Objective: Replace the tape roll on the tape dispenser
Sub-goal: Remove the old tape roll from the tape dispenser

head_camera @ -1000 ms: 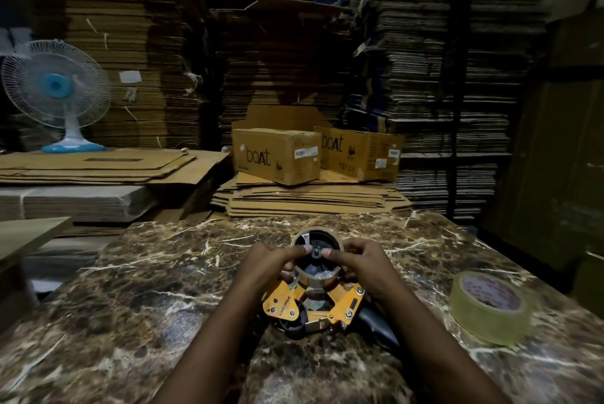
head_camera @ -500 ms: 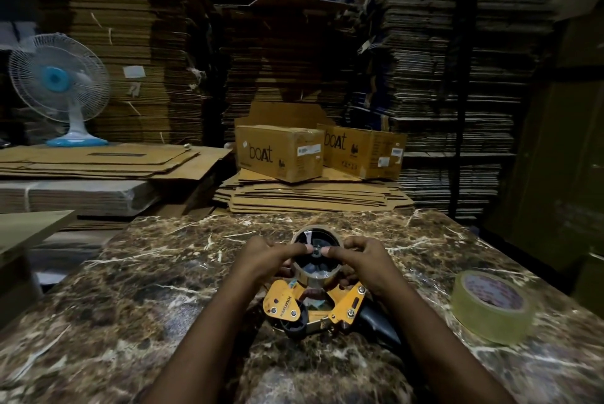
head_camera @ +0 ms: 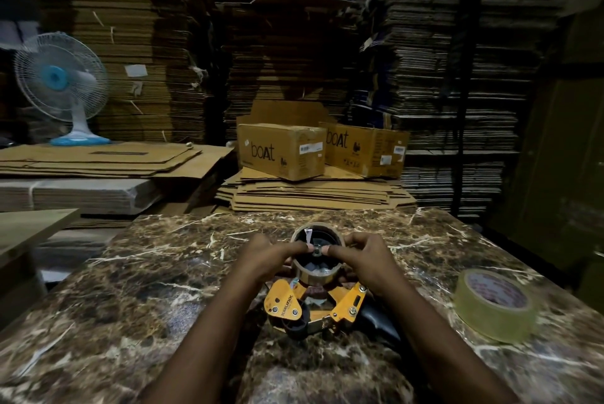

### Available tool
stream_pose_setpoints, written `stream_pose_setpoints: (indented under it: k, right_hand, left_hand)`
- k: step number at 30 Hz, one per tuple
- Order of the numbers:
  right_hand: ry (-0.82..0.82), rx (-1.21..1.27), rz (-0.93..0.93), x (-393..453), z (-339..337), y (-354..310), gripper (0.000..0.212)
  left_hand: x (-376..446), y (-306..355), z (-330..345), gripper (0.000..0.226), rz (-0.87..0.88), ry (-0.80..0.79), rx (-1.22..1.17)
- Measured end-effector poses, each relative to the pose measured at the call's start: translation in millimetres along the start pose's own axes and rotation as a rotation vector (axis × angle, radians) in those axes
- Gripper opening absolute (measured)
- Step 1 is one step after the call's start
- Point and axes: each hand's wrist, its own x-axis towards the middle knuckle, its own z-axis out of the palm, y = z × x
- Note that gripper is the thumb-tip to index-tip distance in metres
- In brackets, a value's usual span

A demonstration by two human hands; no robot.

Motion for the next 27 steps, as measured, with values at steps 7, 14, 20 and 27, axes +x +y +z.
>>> stream_pose_setpoints:
  k: [7, 14, 20, 27]
  right_hand:
    - [0.023, -0.013, 0.041, 3.7, 0.8, 1.2, 0.04]
    - [-0.025, -0.125, 0.141, 10.0, 2.5, -3.6, 0.032]
    - [-0.025, -0.234, 0.173, 12.7, 10.5, -6.2, 0.027]
    - [-0.028, -0.272, 0.187, 18.9, 15.7, -1.1, 0.029]
  left_hand:
    - [1.0, 0.4, 1.4, 0.024, -0.009, -0.018, -0.002]
    - [6.1, -6.1, 2.4, 0.048, -0.043, 0.015, 0.063]
    - [6.4, -7.6, 3.5, 0.073, -0.116, 0.043, 0.041]
    - [8.7, -6.4, 7.4, 0.044, -0.152, 0.016, 0.021]
